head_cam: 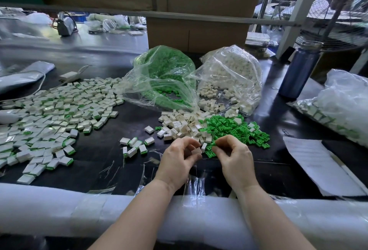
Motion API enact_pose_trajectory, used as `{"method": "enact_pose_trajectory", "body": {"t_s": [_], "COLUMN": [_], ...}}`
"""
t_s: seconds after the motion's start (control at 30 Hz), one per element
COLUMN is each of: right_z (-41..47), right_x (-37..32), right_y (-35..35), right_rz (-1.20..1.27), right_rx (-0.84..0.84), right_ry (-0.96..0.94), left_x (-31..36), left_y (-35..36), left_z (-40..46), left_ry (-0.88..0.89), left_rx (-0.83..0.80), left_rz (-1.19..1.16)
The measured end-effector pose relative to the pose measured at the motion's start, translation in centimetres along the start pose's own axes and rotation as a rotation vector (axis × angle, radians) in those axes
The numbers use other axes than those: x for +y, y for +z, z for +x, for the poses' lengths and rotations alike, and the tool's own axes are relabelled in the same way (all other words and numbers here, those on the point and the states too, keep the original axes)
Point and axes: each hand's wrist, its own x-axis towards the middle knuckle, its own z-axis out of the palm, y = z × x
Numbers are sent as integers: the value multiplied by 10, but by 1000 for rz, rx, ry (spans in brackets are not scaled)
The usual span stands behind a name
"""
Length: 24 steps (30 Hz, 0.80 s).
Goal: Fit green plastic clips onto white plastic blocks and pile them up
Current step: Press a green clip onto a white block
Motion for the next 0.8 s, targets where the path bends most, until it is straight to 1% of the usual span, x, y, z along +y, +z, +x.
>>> {"method": "enact_pose_trajectory", "body": {"t_s": [0.1,0.23,0.43,0.63,0.8], "right_z": [0,1,0,0,-1], "right_x": [-4,-6,-5,-5,-5], "right_y": [1,1,1,2,2], "right_rz": [225,345,344,336,290], "right_rx": [-96,-179,-187,-171,-166], "right_ry": [-19,-17,-24,-14,-50], "left_x": [1,1,2,0,-1], "left_y": [-4,-6,-5,-6,-5], "left_z": [2,2,1,2,3], "left_ry": [-71,-89,-96,-99,-98], "left_rx": [-3,-28,-86,-70,-67], "left_rz": [-178,-258,-249,-254,-269]}}
